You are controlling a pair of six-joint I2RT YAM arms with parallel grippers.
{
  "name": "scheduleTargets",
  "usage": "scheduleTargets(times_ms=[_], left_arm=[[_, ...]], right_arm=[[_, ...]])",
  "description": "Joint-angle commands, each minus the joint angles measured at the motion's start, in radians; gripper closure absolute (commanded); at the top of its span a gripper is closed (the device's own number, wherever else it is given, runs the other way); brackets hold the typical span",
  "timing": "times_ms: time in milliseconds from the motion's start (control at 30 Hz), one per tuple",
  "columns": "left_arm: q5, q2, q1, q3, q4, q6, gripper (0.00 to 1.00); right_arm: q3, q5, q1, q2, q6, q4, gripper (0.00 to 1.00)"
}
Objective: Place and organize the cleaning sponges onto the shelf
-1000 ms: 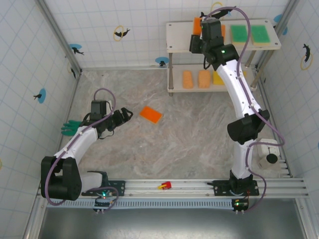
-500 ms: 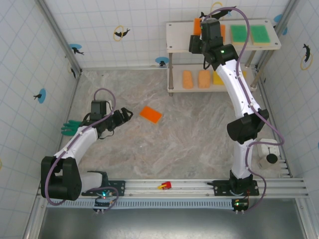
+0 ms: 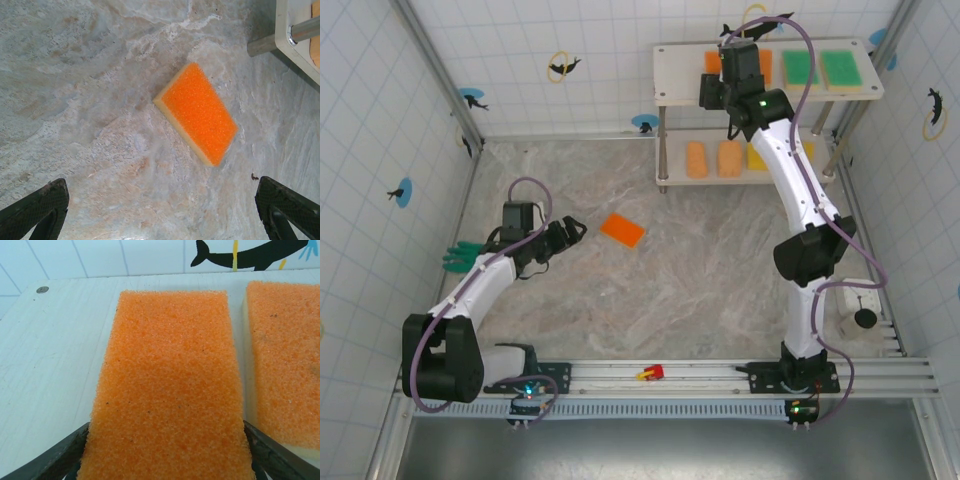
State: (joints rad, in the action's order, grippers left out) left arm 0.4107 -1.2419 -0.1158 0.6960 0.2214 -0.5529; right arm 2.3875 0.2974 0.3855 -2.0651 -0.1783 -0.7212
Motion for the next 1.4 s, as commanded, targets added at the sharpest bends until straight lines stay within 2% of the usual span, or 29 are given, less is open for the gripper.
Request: scheduleTargets(times_ms=[0,700,1133,1367], left_arm=[[0.005,-0.009,0.008,0.005,-0.010,0.016,0.03],[0.010,-0.010,0.009,0.008,-0.011,0.017,0.03],[0.011,-0.005,0.008,0.002,-0.013,0.015,0.03],[0.013,-0.002,0.009,0.000,-0.013,0.010,0.03]], right_arm=[[0.042,0.017,-0.005,-0.016,0.018,0.031,0.26],[0.042,0.017,-0.004,0.017,0.045,0.053,0.19],[0.039,0.022,-0.004,0.120,0.105,0.024,0.13],[0.032,-0.050,-0.004,0.197,0.134,0.003,0.11]])
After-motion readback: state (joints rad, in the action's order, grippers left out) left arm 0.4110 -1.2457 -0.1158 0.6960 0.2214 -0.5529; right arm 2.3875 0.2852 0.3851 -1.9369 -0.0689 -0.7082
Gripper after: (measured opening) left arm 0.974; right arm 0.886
